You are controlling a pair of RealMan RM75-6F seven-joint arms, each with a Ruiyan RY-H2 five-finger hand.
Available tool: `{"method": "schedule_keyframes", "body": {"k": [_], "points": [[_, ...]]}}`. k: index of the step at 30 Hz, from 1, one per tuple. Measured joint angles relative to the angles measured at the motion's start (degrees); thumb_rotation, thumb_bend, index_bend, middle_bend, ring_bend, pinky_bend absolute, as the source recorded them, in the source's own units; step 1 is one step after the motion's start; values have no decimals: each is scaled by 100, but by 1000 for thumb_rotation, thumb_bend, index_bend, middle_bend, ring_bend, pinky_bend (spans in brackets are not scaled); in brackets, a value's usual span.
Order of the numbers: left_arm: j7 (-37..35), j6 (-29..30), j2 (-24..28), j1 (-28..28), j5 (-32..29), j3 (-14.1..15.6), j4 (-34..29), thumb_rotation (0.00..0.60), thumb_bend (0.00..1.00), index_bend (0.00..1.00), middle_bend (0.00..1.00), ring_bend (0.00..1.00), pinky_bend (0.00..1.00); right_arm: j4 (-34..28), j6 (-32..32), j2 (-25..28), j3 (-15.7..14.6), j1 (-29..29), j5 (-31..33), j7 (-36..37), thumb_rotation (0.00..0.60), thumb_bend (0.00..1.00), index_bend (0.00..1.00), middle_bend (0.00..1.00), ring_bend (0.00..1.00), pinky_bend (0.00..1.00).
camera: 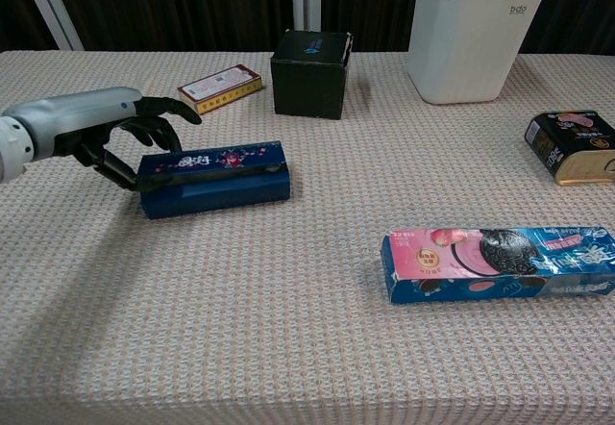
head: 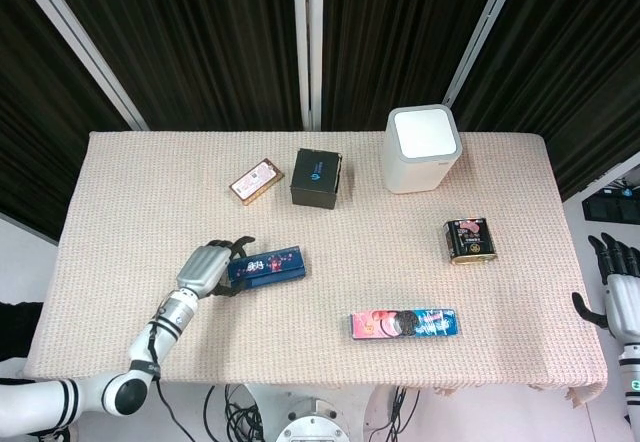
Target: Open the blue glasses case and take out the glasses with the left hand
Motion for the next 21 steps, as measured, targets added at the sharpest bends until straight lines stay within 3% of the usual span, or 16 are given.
{"method": "schedule_keyframes", "body": {"k": [7, 14, 17, 21], "points": [[-290, -91, -7, 27, -155, -89, 78, 600, 446, 145, 526, 230, 233, 3, 5, -5, -3, -2, 2, -14, 600, 268, 0, 0, 0, 0], [-338, -186, -1, 20, -521, -137, 120, 600, 443, 118, 173, 92, 248, -10, -36, -10, -9, 9, 49, -77, 600, 269, 0, 0, 0, 0], [-228, -168, -42, -3, -675, -134, 179, 600, 443, 99, 77, 61, 248, -5, -50, -15, -9, 12, 68, -83, 600, 271, 0, 0, 0, 0], [-174, -35, -158, -11, -712, -153, 294, 600, 442, 89, 39, 28, 236, -1, -52, -16, -7, 10, 82, -85, 600, 273, 0, 0, 0, 0]]}}
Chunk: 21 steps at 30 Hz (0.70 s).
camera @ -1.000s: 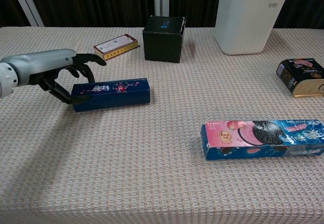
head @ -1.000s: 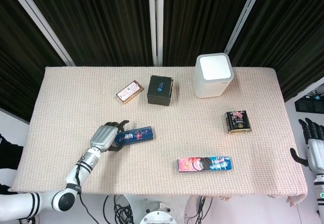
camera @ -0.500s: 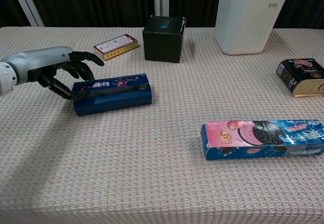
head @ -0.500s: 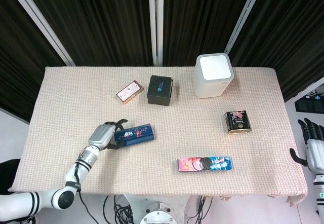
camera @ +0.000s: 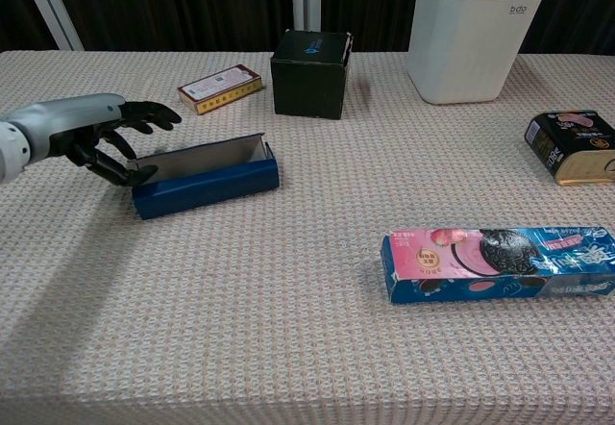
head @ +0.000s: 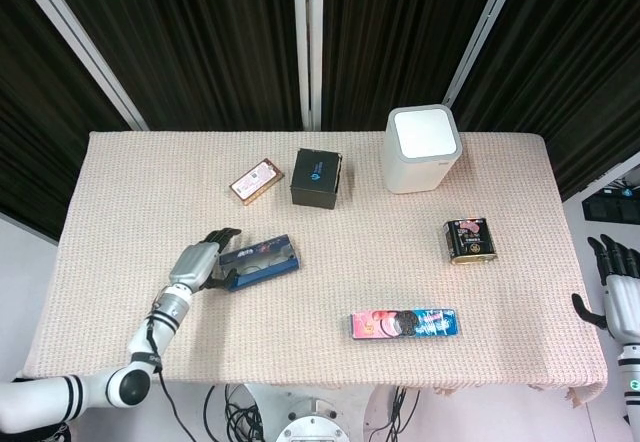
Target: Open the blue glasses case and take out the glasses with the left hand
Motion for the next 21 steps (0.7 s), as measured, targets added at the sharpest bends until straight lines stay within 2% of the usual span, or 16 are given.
{"method": "schedule_keyframes", "body": {"k": [4, 7, 11, 15, 18, 21], "points": [[108, 248, -154, 14, 77, -5, 156, 600, 442, 83, 15, 2, 202, 9, -8, 3, 1, 0, 11, 4, 600, 270, 0, 0, 0, 0], [217, 535, -318, 40, 183, -14, 333, 600, 442, 72, 0, 0, 114, 19, -10, -1, 5, 1, 16, 14, 600, 273, 0, 0, 0, 0], [349, 1209, -627, 106, 636, -11, 747, 600, 442, 71, 0, 0, 57, 35, -7, -5, 10, -1, 25, 26, 600, 271, 0, 0, 0, 0], [254, 1738, -810, 182, 1341, 12, 1109, 600, 443, 71, 0, 0, 56, 40, -6, -5, 18, 2, 29, 31, 600, 271, 0, 0, 0, 0], [-61, 1830, -793, 224, 1815, 54, 1209, 600, 443, 71, 15, 0, 70, 39, 11, -8, 20, 3, 13, 29, 600, 273, 0, 0, 0, 0], [-532, 1808, -626, 249, 2281, 181, 1203, 600, 432, 85, 62, 0, 138, 28, 30, -8, 23, 1, 2, 25, 600, 273, 0, 0, 0, 0]]}}
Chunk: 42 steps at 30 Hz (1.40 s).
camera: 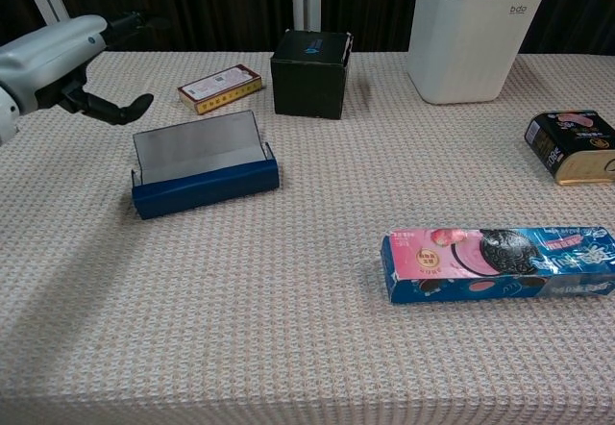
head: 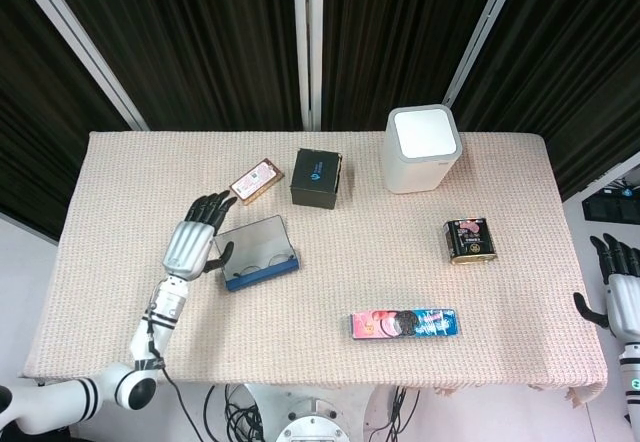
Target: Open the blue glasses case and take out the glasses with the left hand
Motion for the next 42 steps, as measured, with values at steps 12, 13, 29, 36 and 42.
{"method": "schedule_keyframes", "body": {"k": [12, 13, 29, 36, 42], "points": [[-665, -507, 1005, -135, 1867, 1046, -149, 600, 333, 249, 64, 0, 130, -126, 67, 35, 1, 0, -53, -105, 600, 273, 0, 0, 0, 0], [-574, -525, 990, -145, 1889, 1053, -139, 600, 330, 248, 62, 0, 125, -138, 62, 38, -2, 3, -56, -118, 600, 272, 0, 0, 0, 0], [1076, -1521, 979, -78, 482, 812, -559, 450, 286, 264, 48, 0, 95, -132, -18, 45, -16, 30, -17, -120, 600, 273, 0, 0, 0, 0], [1301, -2044, 1348, -136, -135, 740, -1296, 426, 286, 322, 43, 0, 93, -138, 24, 52, -9, 20, -26, -116, 600, 273, 0, 0, 0, 0], [1136, -2133, 1435, -140, 6, 815, -1528, 428, 287, 339, 29, 0, 93, -131, -7, 38, -15, 29, -13, -117, 600, 272, 0, 0, 0, 0]]}}
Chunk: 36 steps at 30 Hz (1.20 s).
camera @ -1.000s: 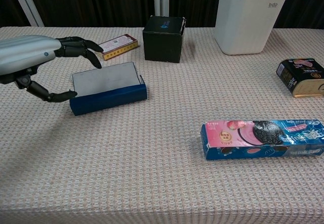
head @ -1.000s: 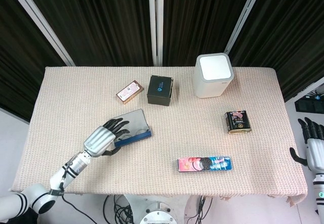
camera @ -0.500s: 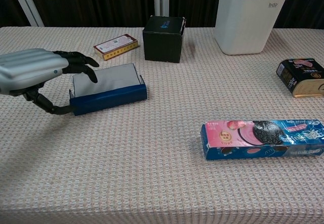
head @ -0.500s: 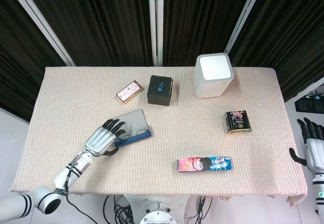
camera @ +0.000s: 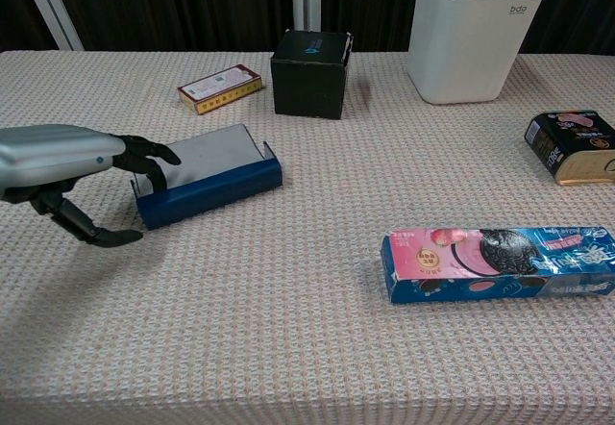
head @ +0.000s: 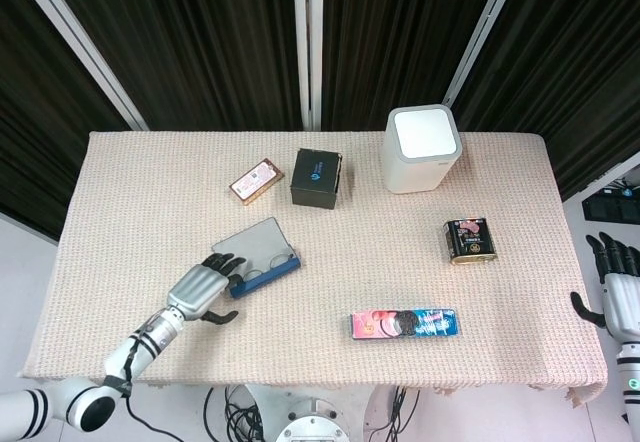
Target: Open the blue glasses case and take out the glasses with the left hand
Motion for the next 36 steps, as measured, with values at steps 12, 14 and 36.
{"method": "schedule_keyframes", "body": {"k": [12, 14, 36], "points": [[235, 95, -19, 18, 293, 170, -427, 443, 286, 336, 15, 0, 94, 20, 38, -5, -9, -14, -40, 46, 600, 273, 0, 0, 0, 0], [263, 229, -44, 37, 325, 117, -462, 465, 286, 327, 15, 0, 95, 28, 48, -2, -9, -21, -44, 58, 600, 272, 0, 0, 0, 0], [87, -131, -1025, -666, 160, -678, 444, 491, 441, 292, 0, 0, 76, 41, 13, -13, 5, -8, -7, 77, 600, 274, 0, 0, 0, 0]]}}
